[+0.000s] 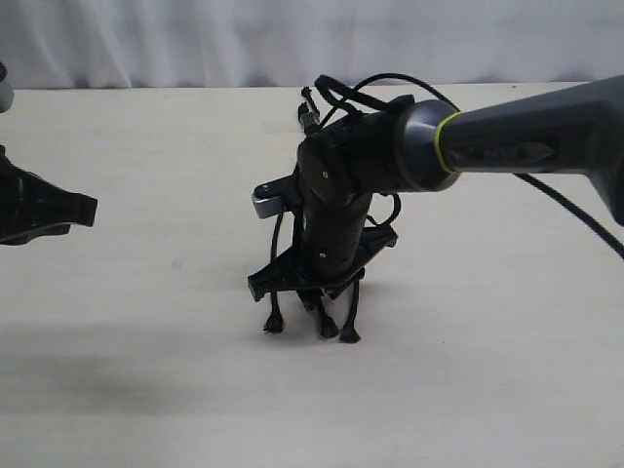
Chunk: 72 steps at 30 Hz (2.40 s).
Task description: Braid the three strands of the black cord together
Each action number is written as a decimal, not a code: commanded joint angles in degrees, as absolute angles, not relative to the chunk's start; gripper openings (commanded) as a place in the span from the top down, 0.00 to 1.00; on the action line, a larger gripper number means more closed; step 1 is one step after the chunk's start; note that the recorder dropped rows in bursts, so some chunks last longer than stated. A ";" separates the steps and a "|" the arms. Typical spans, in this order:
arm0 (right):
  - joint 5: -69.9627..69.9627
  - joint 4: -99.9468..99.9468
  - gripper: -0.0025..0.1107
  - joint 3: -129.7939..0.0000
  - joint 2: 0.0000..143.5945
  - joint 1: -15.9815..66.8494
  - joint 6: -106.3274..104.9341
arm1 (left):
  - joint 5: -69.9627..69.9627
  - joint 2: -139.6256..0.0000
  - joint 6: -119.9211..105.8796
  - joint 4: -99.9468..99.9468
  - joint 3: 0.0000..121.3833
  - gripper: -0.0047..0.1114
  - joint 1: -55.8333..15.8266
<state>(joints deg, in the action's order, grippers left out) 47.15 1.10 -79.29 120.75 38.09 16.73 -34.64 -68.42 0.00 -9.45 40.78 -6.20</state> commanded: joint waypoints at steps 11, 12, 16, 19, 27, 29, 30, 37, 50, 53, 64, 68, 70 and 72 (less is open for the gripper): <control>43.09 -20.13 0.94 -87.86 117.99 38.13 9.89 | -36.29 -68.47 0.46 -10.08 40.74 0.96 -6.66; 39.58 -27.41 0.94 -87.86 119.93 38.13 5.40 | -36.41 -68.47 0.46 -10.08 40.74 0.96 -6.66; 36.63 -36.00 0.91 -87.86 124.67 38.13 2.42 | -36.05 -68.47 0.46 -10.08 40.74 0.96 -6.66; 39.51 -33.51 0.67 -87.97 123.48 37.85 2.69 | -36.05 -68.47 0.46 -10.08 40.74 0.96 -6.66; 46.28 1.69 0.55 -87.97 120.39 40.60 19.70 | -35.94 -68.47 0.46 -10.08 40.74 0.96 -6.66; 47.93 7.31 0.55 -87.97 121.98 42.45 22.74 | -35.94 -68.47 0.46 -10.19 40.74 0.96 -6.66; 48.16 8.69 0.55 -87.97 122.47 43.13 23.30 | -35.94 -68.47 0.46 -10.19 40.74 0.96 -6.66; 48.82 14.20 0.55 -87.97 124.93 45.66 28.25 | -35.84 -68.47 0.46 -10.21 40.74 0.96 -6.66; 49.31 14.19 0.73 -87.97 126.54 45.66 28.25 | -35.84 -68.47 0.46 -10.21 40.74 0.96 -6.66; 49.31 14.19 0.73 -87.97 126.54 45.66 28.25 | -35.84 -68.47 0.46 -10.21 40.74 0.96 -6.66; 50.16 13.15 0.94 -87.97 126.54 45.53 25.89 | -35.97 -68.47 0.46 -10.21 40.74 0.96 -6.66; 51.72 12.53 0.94 -87.97 125.43 44.76 24.35 | -36.21 -68.47 0.46 -10.21 40.74 0.96 -6.66; 53.97 11.43 0.94 -88.32 123.16 43.64 23.05 | -36.36 -68.47 0.46 -10.21 40.74 0.96 -6.66; 56.41 7.63 0.94 -88.48 120.06 41.65 16.00 | -36.62 -68.47 0.46 -10.21 40.74 0.96 -6.66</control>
<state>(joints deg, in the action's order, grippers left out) 53.05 11.11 -88.00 124.25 43.99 22.73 -36.66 -68.42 0.00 -9.55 40.78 -6.20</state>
